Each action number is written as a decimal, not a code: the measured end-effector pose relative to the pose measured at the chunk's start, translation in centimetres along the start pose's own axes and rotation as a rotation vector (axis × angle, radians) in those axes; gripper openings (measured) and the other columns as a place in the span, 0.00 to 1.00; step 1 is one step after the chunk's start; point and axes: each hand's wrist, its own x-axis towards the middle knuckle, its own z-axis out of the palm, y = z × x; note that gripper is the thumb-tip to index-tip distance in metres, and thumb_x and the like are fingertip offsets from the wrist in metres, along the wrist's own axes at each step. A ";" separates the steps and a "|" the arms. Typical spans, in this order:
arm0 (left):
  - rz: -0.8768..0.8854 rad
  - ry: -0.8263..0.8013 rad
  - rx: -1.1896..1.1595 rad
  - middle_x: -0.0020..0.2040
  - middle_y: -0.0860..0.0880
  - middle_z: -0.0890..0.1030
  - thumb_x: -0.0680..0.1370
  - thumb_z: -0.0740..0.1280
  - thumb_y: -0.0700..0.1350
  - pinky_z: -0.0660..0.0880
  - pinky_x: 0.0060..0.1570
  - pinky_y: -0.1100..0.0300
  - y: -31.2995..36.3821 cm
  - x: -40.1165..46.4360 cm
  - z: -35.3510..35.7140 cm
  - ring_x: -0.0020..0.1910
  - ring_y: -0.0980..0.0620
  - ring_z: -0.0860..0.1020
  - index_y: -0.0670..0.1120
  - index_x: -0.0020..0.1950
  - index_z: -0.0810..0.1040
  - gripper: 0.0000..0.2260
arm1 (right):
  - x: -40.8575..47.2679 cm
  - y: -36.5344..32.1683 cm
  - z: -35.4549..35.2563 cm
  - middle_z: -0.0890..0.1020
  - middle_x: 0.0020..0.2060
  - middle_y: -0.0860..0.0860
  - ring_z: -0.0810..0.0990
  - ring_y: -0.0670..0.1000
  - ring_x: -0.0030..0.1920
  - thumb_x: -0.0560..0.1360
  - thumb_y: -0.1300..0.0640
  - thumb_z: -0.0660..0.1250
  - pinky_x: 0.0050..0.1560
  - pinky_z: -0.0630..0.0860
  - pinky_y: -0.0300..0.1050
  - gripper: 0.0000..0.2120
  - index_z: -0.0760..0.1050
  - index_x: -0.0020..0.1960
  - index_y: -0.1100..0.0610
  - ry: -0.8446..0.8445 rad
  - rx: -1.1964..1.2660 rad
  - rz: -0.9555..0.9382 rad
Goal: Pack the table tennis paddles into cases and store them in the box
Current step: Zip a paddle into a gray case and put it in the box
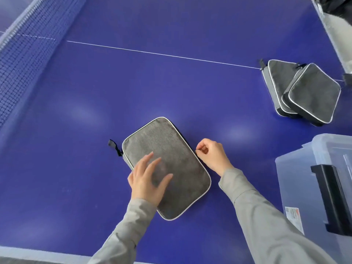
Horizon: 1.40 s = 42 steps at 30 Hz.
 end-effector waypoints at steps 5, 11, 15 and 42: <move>-0.729 0.154 -0.302 0.67 0.49 0.67 0.69 0.75 0.53 0.68 0.55 0.58 -2.1 2.1 -2.1 0.64 0.48 0.70 0.47 0.72 0.63 0.36 | -0.4 0.0 0.2 0.78 0.31 0.45 0.74 0.42 0.32 0.72 0.60 0.67 0.32 0.69 0.29 0.06 0.75 0.38 0.51 0.015 -0.005 0.017; -1.081 0.049 -0.730 0.57 0.50 0.74 0.67 0.77 0.51 0.73 0.32 0.59 -2.0 4.2 -2.2 0.42 0.48 0.79 0.46 0.72 0.63 0.38 | -0.7 -0.2 0.3 0.78 0.30 0.44 0.75 0.42 0.32 0.71 0.62 0.67 0.32 0.68 0.24 0.06 0.76 0.38 0.51 0.047 0.012 0.021; -1.095 0.031 -0.824 0.48 0.42 0.81 0.65 0.78 0.43 0.76 0.36 0.57 -1.9 5.0 -1.8 0.36 0.46 0.78 0.37 0.58 0.77 0.24 | -1.1 -0.2 0.4 0.78 0.29 0.44 0.75 0.41 0.31 0.70 0.63 0.67 0.32 0.68 0.24 0.07 0.77 0.37 0.53 0.048 0.023 0.032; -0.315 -0.299 -0.872 0.43 0.48 0.85 0.52 0.81 0.47 0.80 0.38 0.59 4.7 6.3 -9.2 0.40 0.49 0.84 0.56 0.45 0.81 0.24 | -5.8 -5.8 -8.5 0.80 0.26 0.47 0.77 0.45 0.27 0.71 0.69 0.65 0.32 0.74 0.31 0.07 0.78 0.39 0.59 0.184 0.568 0.048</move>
